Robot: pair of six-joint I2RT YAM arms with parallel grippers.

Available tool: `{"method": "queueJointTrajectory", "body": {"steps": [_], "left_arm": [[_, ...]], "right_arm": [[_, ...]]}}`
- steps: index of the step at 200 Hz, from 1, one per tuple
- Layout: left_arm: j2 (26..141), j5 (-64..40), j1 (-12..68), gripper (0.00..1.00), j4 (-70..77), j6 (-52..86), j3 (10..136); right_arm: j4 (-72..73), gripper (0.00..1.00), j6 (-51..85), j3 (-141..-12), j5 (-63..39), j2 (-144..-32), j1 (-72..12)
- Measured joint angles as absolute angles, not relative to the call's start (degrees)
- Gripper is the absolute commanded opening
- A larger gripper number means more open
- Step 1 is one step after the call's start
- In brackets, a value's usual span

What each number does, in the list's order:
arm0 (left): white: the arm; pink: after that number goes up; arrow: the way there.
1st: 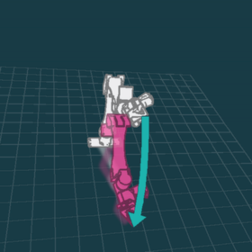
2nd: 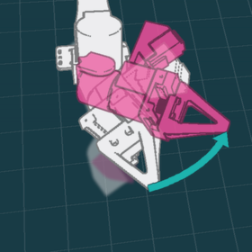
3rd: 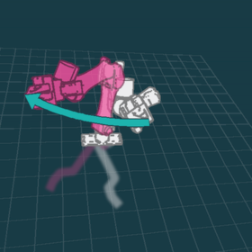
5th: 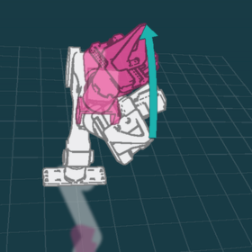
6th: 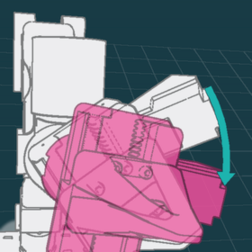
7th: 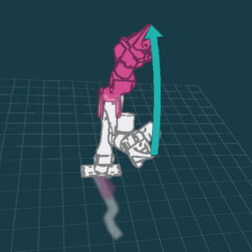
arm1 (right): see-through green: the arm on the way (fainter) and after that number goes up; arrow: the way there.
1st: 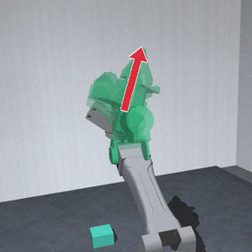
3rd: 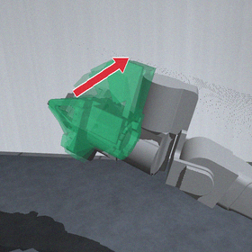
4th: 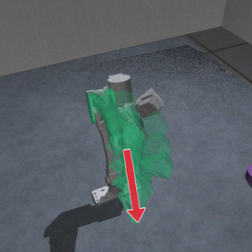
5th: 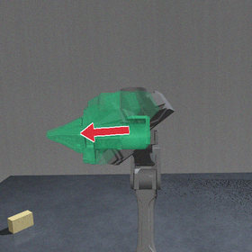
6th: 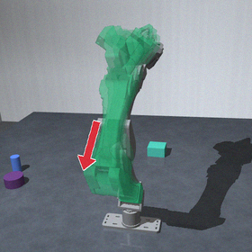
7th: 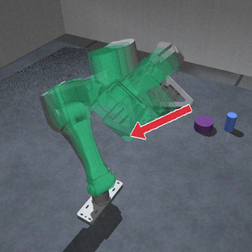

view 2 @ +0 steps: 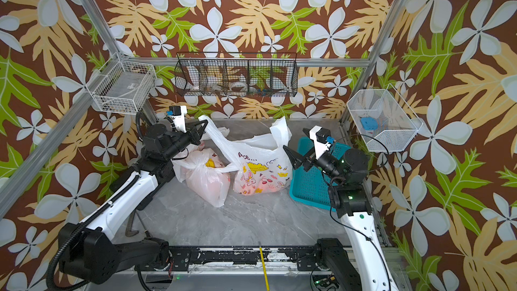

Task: Place the oranges into plastic bags & tie knots
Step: Adjust the plastic bag at the center of the board.

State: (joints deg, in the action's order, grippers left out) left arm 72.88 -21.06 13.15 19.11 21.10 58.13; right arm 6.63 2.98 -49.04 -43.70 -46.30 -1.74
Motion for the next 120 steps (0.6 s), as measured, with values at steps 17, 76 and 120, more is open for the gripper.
{"method": "queueJointTrajectory", "body": {"steps": [17, 76, 120], "left_arm": [[73.08, -21.32, 13.15, 0.00, 19.46, 21.34, 58.24], [73.30, -22.55, 13.15, 0.00, 19.92, 22.15, 58.39], [73.58, -24.95, 13.15, 0.00, 20.10, 21.82, 58.43]], "right_arm": [[6.76, 0.99, 3.25, -46.92, -44.97, -46.87, -1.54], [14.72, 0.99, 5.80, -47.53, -48.56, -56.75, -1.52], [22.79, 0.99, 7.29, -52.34, -54.70, -65.76, -1.61]]}}
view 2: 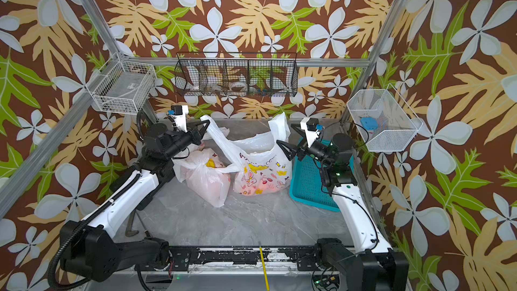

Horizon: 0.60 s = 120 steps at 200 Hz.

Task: Place the oranges into plastic bags & tie knots
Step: Adjust the plastic bag at the center of the board.

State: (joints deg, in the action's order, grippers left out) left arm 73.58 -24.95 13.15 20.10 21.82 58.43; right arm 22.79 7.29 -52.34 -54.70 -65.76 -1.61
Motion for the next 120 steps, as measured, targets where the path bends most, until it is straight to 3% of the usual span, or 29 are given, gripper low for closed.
{"method": "queueJointTrajectory", "body": {"steps": [36, 57, 77, 97, 115, 120], "left_arm": [[73.60, -29.58, 13.15, 0.00, 22.22, 20.38, 58.54], [73.63, -32.53, 13.15, 0.00, 23.94, 19.53, 58.54], [73.93, -34.92, 13.15, 0.00, 25.39, 19.38, 58.67], [74.00, -35.99, 13.15, 0.09, 26.30, 19.38, 58.81], [73.80, -36.42, 13.15, 0.29, 26.94, 19.22, 58.83], [73.54, -36.40, 13.15, 0.38, 26.94, 19.14, 58.70]], "right_arm": [[24.60, 0.98, 7.38, -56.53, -58.54, -71.77, -3.29], [24.29, 0.85, 5.93, -58.35, -59.77, -73.87, -4.93], [23.07, 0.65, 4.23, -59.22, -60.60, -75.22, -6.28], [21.91, 0.29, 3.77, -58.98, -61.21, -75.64, -6.76], [20.67, 0.01, 3.16, -58.48, -61.04, -75.16, -6.90], [20.27, 0.00, 2.87, -58.39, -60.90, -74.87, -6.96]]}}
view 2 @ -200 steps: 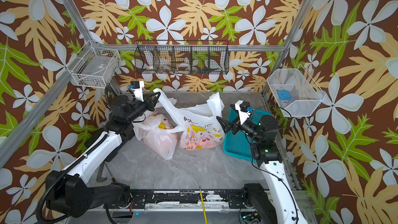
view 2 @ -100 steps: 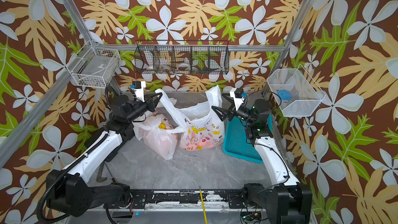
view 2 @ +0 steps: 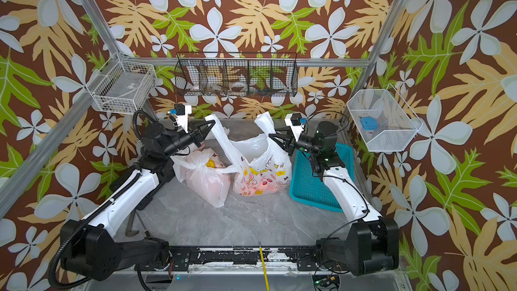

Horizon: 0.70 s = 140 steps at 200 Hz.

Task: Place the oranges into plastic bags & tie knots
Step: Adjust the plastic bag at the center of the board.

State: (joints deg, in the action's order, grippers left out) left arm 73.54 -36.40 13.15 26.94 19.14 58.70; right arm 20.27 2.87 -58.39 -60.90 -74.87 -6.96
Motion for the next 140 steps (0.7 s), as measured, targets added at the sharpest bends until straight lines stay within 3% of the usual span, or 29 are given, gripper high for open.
{"method": "queueJointTrajectory", "body": {"steps": [25, 45, 96, 140], "left_arm": [[70.43, -34.98, 13.13, 0.69, 26.74, 17.93, 56.34], [66.50, -33.65, 12.82, 0.81, 26.70, 16.40, 53.21], [58.06, -33.19, 12.64, 0.88, 31.31, 16.69, 39.90], [66.41, -34.61, 13.52, 0.88, 48.23, 26.02, 32.08]], "right_arm": [[18.79, 0.00, 2.00, -58.37, -59.59, -73.10, -7.01], [17.52, 0.00, 1.08, -58.41, -58.46, -72.07, -7.03], [16.43, 0.00, 0.49, -57.60, -56.93, -70.65, -7.05], [16.03, 0.00, 0.51, -57.32, -56.75, -70.02, -7.05]]}}
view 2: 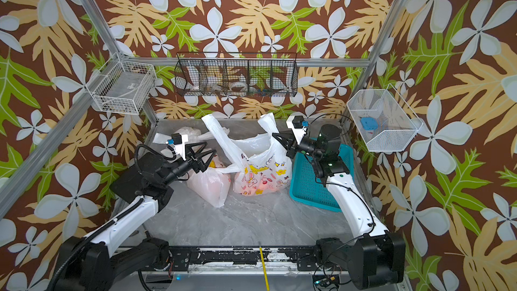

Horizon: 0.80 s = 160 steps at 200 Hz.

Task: Place the oranges into plastic bags & tie knots
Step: Adjust the plastic bag at the center of the board.

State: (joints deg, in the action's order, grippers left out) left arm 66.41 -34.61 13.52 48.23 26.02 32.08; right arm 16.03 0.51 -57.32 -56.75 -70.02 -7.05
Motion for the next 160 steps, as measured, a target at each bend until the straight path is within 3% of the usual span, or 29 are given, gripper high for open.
{"method": "queueJointTrajectory", "body": {"steps": [48, 88, 105, 127, 160], "left_arm": [[78.78, -36.14, 16.21, 0.84, 66.98, 32.84, 34.57], [86.02, -36.27, 19.35, 0.60, 72.90, 33.52, 39.66], [88.25, -36.27, 20.38, 0.57, 73.54, 33.17, 41.34], [90.04, -35.38, 20.80, 0.67, 73.28, 32.62, 42.26], [89.41, -32.91, 20.84, 0.90, 69.95, 29.41, 42.52]], "right_arm": [[15.57, 0.00, 0.86, -57.01, -56.53, -69.10, -7.05], [13.98, 0.00, -0.21, -57.41, -56.55, -68.51, -7.05], [13.34, 0.00, -0.45, -57.67, -56.58, -68.34, -7.05], [12.93, 0.00, -0.71, -57.80, -56.58, -68.25, -7.05], [12.38, 0.00, -1.13, -57.84, -56.58, -67.77, -7.07]]}}
